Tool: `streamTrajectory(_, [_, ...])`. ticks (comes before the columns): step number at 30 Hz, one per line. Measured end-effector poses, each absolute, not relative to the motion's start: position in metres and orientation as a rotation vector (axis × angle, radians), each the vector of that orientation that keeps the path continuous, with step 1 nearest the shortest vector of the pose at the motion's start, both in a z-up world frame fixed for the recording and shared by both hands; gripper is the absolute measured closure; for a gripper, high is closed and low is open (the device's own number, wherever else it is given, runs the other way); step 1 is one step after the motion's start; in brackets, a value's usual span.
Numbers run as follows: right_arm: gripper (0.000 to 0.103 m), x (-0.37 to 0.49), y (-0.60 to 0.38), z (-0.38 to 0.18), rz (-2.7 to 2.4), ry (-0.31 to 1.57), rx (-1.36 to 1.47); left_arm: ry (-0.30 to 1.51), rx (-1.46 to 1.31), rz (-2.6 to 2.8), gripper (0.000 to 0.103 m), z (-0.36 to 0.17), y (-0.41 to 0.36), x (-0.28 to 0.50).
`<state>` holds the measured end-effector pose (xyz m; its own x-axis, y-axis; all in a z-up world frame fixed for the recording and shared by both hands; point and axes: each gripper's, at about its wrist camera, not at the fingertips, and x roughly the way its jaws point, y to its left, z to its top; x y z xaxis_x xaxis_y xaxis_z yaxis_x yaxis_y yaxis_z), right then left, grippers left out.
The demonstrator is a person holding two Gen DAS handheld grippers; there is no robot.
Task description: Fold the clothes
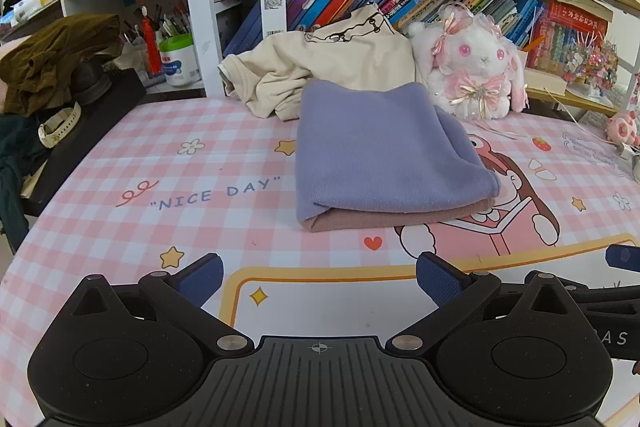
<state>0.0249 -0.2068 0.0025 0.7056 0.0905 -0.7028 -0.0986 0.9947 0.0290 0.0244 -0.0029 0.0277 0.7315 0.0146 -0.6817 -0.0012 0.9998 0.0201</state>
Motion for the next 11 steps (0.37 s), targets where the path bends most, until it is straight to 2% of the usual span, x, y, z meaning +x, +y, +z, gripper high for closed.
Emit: streamTrajectory(11, [0.003,0.0269,-0.2072,0.0008,0.104,0.787,-0.011,0.743,0.032,0.010,0.000,0.0270,-0.0039,0.0248])
